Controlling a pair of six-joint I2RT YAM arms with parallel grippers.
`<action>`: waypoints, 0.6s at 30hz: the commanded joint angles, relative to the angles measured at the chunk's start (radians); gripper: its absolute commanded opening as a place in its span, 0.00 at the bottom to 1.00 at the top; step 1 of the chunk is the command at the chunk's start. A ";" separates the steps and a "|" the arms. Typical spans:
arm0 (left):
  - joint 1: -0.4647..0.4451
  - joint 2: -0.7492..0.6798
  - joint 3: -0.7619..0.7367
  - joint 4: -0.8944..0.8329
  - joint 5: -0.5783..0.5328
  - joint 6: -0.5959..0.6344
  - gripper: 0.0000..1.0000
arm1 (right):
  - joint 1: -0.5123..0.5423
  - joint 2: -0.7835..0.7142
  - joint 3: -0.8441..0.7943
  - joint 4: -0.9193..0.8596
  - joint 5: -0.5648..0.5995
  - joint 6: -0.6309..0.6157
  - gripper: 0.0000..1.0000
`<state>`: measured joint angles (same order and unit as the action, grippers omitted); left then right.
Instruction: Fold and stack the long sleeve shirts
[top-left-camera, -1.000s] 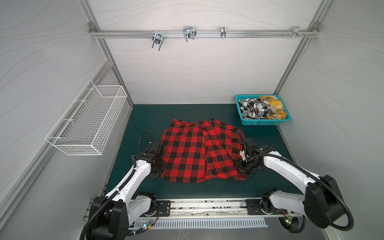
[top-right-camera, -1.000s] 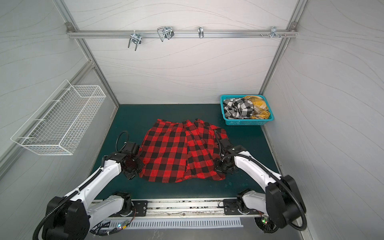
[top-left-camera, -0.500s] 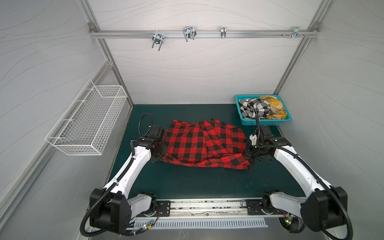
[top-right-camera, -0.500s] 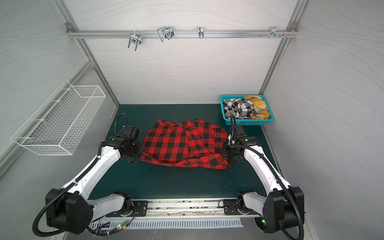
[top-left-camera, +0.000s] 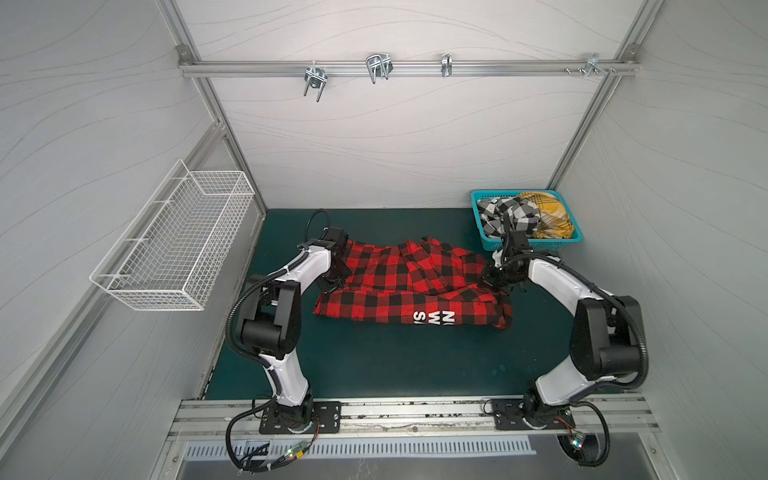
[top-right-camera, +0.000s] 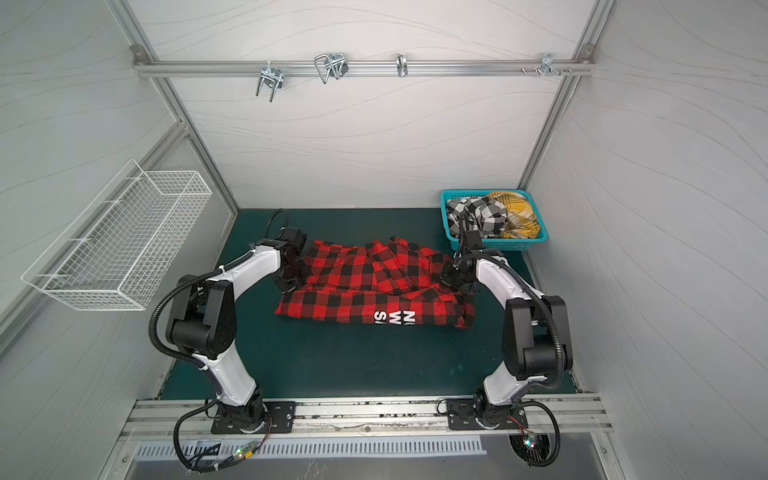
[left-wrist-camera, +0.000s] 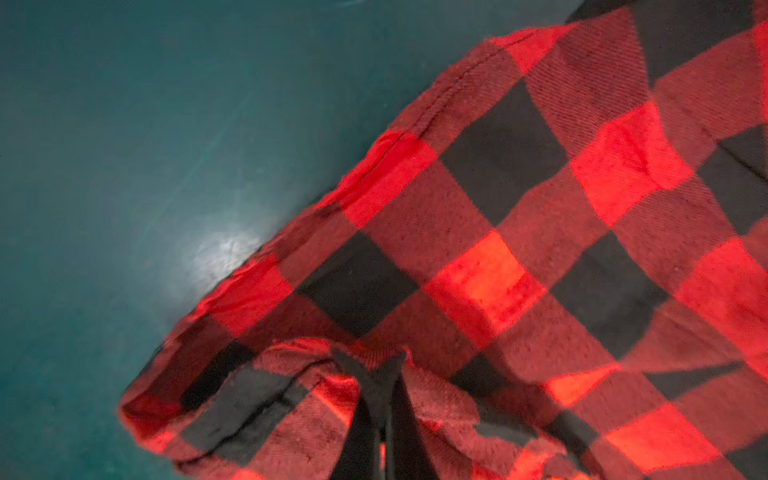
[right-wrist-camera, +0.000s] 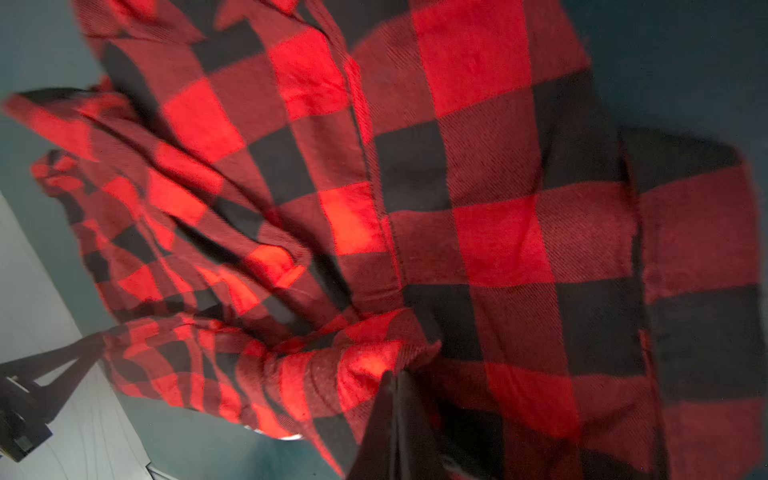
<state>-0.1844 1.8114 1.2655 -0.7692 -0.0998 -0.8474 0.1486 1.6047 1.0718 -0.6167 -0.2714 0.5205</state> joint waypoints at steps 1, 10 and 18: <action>0.000 0.019 0.037 -0.003 -0.038 0.013 0.00 | -0.006 0.034 -0.022 0.039 -0.030 -0.028 0.00; 0.000 -0.026 -0.085 0.013 -0.055 0.012 0.14 | 0.003 0.035 -0.104 0.054 -0.053 -0.012 0.00; -0.050 -0.306 -0.129 -0.079 -0.073 0.005 0.60 | 0.083 -0.043 -0.116 -0.022 -0.023 -0.009 0.00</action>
<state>-0.2024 1.6169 1.1496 -0.7956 -0.1410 -0.8368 0.1928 1.6032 0.9573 -0.5846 -0.3027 0.5076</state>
